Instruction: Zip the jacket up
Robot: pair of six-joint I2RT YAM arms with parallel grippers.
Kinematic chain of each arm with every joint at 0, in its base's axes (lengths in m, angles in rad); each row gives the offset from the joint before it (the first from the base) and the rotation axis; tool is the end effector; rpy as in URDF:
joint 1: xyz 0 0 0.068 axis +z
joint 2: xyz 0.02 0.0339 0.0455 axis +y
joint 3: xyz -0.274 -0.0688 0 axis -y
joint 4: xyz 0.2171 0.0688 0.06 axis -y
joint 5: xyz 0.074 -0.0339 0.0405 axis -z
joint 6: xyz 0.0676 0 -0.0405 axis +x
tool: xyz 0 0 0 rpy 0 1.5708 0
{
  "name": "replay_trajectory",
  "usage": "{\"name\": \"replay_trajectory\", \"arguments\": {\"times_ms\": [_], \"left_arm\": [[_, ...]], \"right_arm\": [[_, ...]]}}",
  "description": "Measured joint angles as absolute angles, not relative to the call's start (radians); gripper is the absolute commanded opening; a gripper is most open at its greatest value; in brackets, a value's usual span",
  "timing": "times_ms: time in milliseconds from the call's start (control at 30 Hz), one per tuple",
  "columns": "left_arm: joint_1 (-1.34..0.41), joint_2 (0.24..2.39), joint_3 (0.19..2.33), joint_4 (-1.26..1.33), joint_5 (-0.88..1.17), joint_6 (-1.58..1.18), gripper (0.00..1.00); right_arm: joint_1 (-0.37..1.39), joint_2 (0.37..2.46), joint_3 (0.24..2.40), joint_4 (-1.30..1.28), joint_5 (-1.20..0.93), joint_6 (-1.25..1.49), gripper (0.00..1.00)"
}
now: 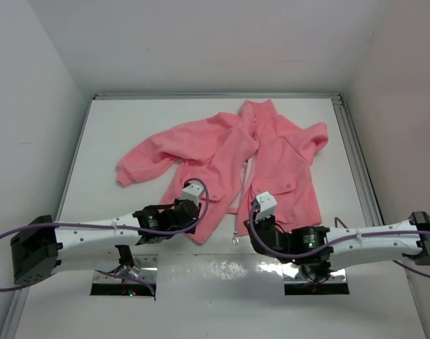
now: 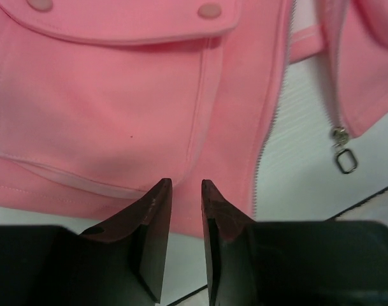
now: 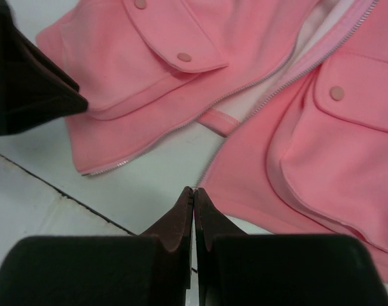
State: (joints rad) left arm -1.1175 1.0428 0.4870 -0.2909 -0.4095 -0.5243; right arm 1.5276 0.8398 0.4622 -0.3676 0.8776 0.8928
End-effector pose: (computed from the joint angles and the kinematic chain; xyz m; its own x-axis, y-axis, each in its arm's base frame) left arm 0.1066 -0.1574 0.1847 -0.6390 0.2632 -0.7228 0.4497 0.8902 -0.0734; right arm 0.0583 0.1448 0.2138 -0.4966 0.0364 -0.8672 -0.3623 0.8992 0.2452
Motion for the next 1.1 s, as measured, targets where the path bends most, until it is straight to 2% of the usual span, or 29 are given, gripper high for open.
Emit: {"name": "replay_trajectory", "arguments": {"times_ms": [233, 433, 533, 567, 733, 800, 900, 933, 967, 1033, 1100], "left_arm": [[-1.119, 1.163, 0.488, -0.276, -0.368, -0.496, 0.35], [-1.120, 1.251, 0.521, -0.260, -0.321, -0.463, 0.39], [-1.120, 1.299, 0.537, -0.254, -0.305, -0.467, 0.46], [-1.120, 1.312, 0.539, -0.256, -0.302, -0.471, 0.48], [-1.120, 1.361, 0.556, -0.255, -0.294, -0.488, 0.50], [-1.120, 1.382, 0.567, -0.254, -0.289, -0.498, 0.47], [-1.121, 1.422, 0.585, -0.216, -0.294, -0.507, 0.25], [-1.121, 1.433, 0.588, -0.194, -0.295, -0.510, 0.12], [-1.121, 1.443, 0.590, -0.172, -0.294, -0.520, 0.07], [-1.121, 1.460, 0.590, -0.123, -0.290, -0.531, 0.00], [-1.122, 1.465, 0.583, -0.081, -0.282, -0.551, 0.00]], "right_arm": [[1.528, 0.795, 0.389, -0.307, 0.841, 0.895, 0.00], [1.528, 0.772, 0.361, -0.291, 0.822, 0.913, 0.00], [1.529, 0.764, 0.356, -0.291, 0.815, 0.919, 0.05], [1.529, 0.762, 0.356, -0.291, 0.811, 0.921, 0.10], [1.529, 0.742, 0.342, -0.284, 0.803, 0.927, 0.26], [1.529, 0.736, 0.340, -0.284, 0.801, 0.928, 0.31], [1.529, 0.728, 0.336, -0.279, 0.799, 0.927, 0.33], [1.529, 0.727, 0.336, -0.278, 0.799, 0.927, 0.33], [1.529, 0.725, 0.336, -0.278, 0.799, 0.928, 0.34], [1.529, 0.719, 0.335, -0.278, 0.800, 0.928, 0.34], [1.529, 0.704, 0.334, -0.281, 0.801, 0.929, 0.34]]}}
